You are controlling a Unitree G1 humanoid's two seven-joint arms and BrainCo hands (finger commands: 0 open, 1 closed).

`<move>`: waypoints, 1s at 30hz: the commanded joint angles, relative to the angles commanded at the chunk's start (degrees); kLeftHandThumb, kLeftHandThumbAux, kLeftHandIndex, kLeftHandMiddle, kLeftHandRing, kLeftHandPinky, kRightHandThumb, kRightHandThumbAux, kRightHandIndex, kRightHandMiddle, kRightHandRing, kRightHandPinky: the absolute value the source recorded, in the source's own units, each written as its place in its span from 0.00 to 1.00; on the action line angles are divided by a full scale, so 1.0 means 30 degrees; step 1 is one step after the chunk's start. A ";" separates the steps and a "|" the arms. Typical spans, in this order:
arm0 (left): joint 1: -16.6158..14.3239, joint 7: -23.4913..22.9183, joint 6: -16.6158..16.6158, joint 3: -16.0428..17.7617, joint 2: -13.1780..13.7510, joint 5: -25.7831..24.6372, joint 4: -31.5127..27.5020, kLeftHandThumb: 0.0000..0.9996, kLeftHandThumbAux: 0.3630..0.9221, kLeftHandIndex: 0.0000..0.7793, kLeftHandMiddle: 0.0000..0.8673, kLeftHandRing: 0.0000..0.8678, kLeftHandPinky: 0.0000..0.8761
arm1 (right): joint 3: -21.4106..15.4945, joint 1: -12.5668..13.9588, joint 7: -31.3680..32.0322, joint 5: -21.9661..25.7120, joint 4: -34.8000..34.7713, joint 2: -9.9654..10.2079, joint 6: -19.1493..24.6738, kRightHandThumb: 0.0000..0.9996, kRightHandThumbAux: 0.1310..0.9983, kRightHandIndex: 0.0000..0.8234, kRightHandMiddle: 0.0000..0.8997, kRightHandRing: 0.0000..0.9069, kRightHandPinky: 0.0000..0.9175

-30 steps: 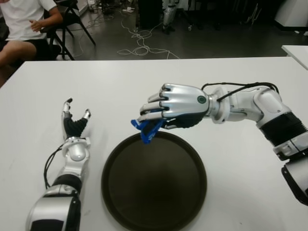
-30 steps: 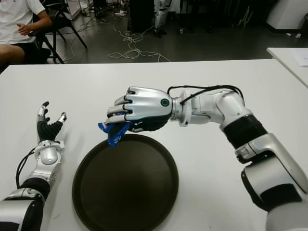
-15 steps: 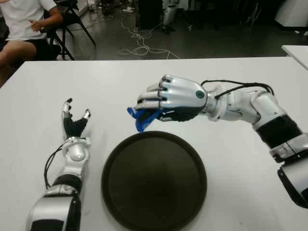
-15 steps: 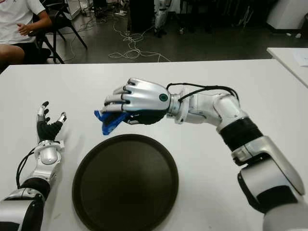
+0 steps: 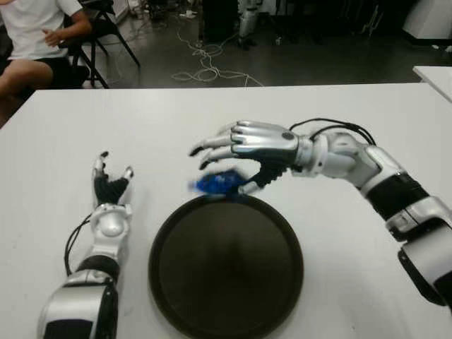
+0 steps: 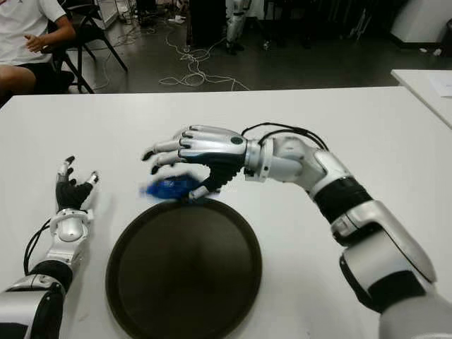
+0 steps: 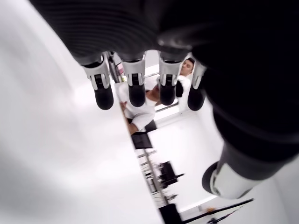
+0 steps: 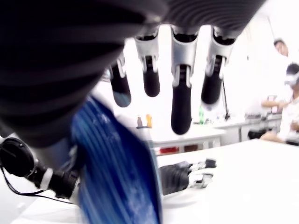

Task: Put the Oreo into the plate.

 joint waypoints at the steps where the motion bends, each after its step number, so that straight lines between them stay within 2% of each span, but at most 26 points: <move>1: -0.0020 -0.0010 0.0019 0.0031 -0.0005 -0.0017 0.0017 0.00 0.68 0.02 0.04 0.05 0.03 | -0.0099 0.0016 0.0157 0.0025 0.0018 0.0047 -0.0031 0.00 0.53 0.00 0.00 0.00 0.00; 9: -0.0187 -0.0099 0.0299 0.0151 0.0085 -0.0155 0.0240 0.00 0.70 0.02 0.05 0.05 0.03 | -0.0886 0.0238 0.0658 -0.0532 -0.0573 0.0089 0.0147 0.00 0.55 0.00 0.00 0.00 0.00; 22: -0.0142 0.0177 0.0176 0.0043 0.0051 -0.0058 0.0226 0.00 0.74 0.03 0.07 0.06 0.02 | -0.1391 0.0359 0.0847 -0.1286 -0.0927 0.0171 -0.0029 0.00 0.54 0.00 0.00 0.00 0.00; 30: -0.0222 -0.0458 0.0358 0.0438 0.0000 -0.0547 0.0332 0.00 0.68 0.02 0.06 0.04 0.00 | -0.1665 0.0495 0.0429 -0.1986 -0.0829 0.0330 -0.0283 0.00 0.55 0.00 0.00 0.00 0.00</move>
